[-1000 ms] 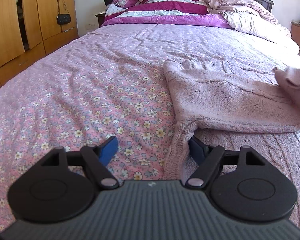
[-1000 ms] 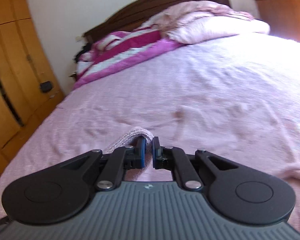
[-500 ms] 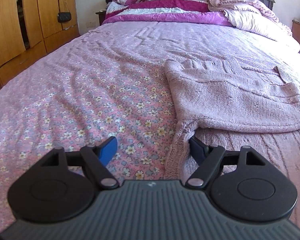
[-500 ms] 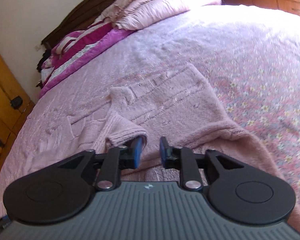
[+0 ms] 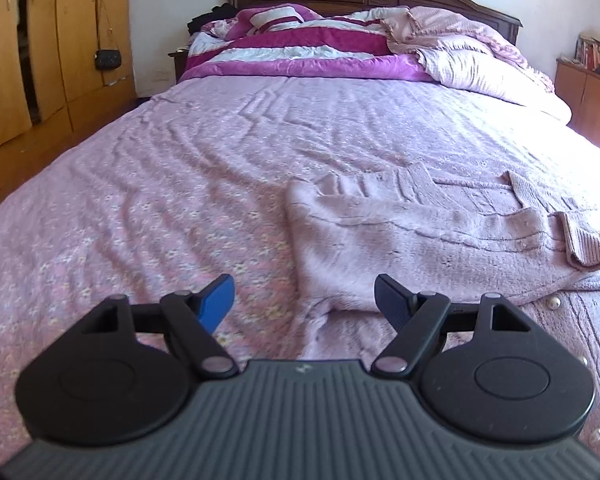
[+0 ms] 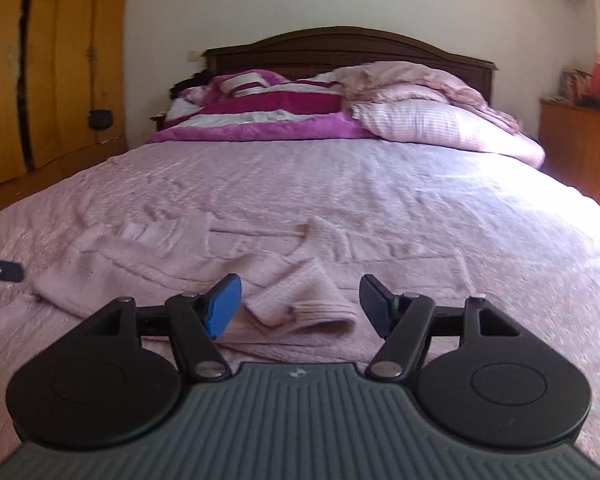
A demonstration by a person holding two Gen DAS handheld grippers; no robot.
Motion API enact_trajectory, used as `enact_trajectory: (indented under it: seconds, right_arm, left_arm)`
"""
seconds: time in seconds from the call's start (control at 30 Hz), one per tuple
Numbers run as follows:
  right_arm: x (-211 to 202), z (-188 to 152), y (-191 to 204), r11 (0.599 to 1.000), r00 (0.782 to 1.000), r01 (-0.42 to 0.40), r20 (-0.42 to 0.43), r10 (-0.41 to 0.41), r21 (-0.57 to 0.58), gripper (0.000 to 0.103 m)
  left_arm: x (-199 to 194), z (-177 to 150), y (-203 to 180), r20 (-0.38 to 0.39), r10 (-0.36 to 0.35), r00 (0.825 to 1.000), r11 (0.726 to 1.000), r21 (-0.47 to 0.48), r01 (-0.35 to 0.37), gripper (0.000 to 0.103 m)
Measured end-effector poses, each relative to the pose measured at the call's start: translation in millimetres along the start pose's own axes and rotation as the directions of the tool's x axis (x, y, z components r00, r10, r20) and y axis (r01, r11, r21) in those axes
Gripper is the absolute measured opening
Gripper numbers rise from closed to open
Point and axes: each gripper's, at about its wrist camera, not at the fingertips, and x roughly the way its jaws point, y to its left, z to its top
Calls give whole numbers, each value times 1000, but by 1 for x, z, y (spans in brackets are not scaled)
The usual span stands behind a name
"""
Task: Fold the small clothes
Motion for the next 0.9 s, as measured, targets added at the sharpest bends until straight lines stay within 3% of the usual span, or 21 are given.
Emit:
enact_trajectory:
  seconds: [0.13,0.33,0.43,0.5,0.53,0.7,0.9]
  right_arm:
    - [20,-6,13,997,1000,-11,-30,9,-82,72]
    - [47,-20,8,994,994,35,-98,-45,-103,66]
    - [48,-22,6,991,993,28,-107,-43,-133,45]
    - [47,-22,7,986,994,41,-96,-57,-160,16]
    - [46,-21,6,986,994,51,-90,-66,-161,13]
    - [34,-3,-22,996,996,80,-44,-82,-27,11]
    - [41,14,-73,982,988,143,-74,-135,121,11]
  left_arm:
    - [12,0,-14,-17,-32,999,999,3,32,78]
    - [30,-4,-27,-41,-39,998,998,38,41,78]
    - [37,-8,-30,-60,-29,998,999,32,31,78]
    - [41,-10,-30,-72,-27,997,999,22,28,78]
    - [42,-11,-28,-74,-27,997,1000,14,28,78]
    - [48,-14,-23,-85,-35,996,999,-28,33,81]
    - [51,-15,-23,-85,-30,996,999,-37,27,82]
